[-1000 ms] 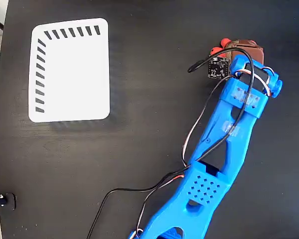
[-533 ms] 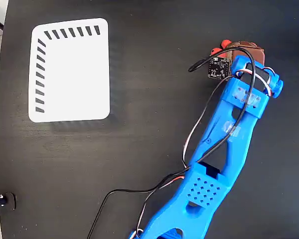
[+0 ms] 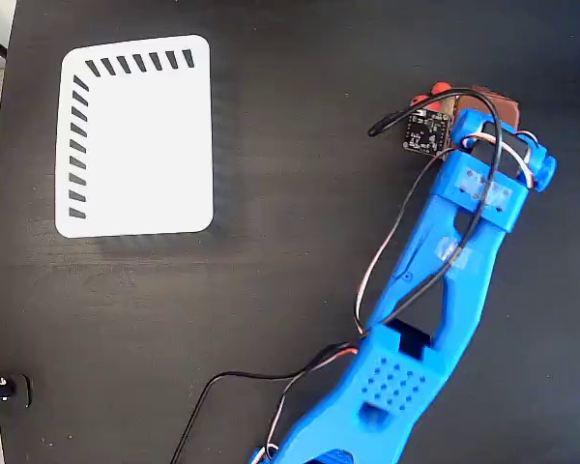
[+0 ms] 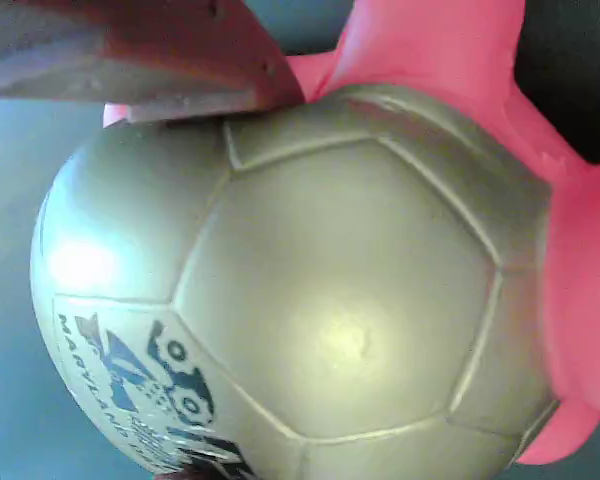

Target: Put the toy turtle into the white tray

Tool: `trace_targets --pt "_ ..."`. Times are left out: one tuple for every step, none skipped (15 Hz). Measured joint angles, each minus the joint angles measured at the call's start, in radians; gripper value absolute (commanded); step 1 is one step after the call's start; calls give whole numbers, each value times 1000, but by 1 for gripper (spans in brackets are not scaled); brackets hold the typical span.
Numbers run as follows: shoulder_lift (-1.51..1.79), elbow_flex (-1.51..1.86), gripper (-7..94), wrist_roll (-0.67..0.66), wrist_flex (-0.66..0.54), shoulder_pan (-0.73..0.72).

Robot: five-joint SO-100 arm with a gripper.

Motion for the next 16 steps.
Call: trace_targets --pt "55 34 -4 17 5 0" --pt "112 67 -4 31 14 -2" --pt "169 95 -4 46 20 -3" --pt "229 130 -4 55 34 -5" --pt "288 163 -4 75 46 -15" --pt "348 192 -3 97 55 -29" --pt "413 227 -3 130 66 -51" --pt "469 259 -3 173 66 -78" --pt "526 302 -3 215 61 -121" --pt "584 357 -3 258 51 -166" --pt "643 423 -3 299 35 -230" --pt "687 483 -3 330 11 -293" --pt "724 525 -3 365 -5 -379" --pt "746 537 -3 410 -12 -460" --pt "758 540 -3 449 -15 -538" --pt "761 540 -3 479 -15 -604"
